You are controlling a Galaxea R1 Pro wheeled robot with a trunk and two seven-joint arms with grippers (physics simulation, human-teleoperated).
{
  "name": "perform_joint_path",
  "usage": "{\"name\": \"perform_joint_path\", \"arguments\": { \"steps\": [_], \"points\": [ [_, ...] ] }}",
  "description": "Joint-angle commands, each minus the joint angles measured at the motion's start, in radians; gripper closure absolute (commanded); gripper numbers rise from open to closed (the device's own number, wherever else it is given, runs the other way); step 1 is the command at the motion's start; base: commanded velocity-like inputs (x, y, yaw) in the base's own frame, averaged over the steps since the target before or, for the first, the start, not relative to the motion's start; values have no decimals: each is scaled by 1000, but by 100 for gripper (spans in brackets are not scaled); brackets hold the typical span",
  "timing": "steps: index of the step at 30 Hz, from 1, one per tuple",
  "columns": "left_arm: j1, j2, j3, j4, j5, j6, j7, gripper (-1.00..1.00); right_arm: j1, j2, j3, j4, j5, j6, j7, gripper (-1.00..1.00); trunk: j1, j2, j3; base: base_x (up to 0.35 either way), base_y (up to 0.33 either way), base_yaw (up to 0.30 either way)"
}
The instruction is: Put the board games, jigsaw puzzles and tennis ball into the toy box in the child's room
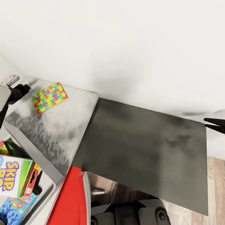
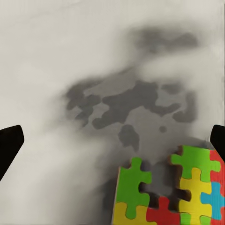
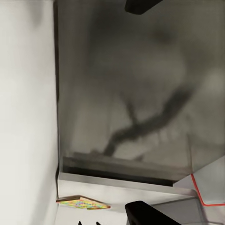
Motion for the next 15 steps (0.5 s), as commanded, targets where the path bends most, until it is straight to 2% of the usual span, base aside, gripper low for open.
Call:
{"name": "perform_joint_path", "arguments": {
  "steps": [1, 15],
  "points": [
    [-1, 2, -8, -7, 10, 1, 9, -100, -1, 0, -1, 0, 3, 5, 5, -100, 1, -2, -1, 0, 0, 0],
    [-1, 3, -8, -19, 11, 1, 10, -100, -1, 0, -1, 0, 3, 5, 4, -100, 1, -2, -3, 0, 0, 0]
  ]
}}
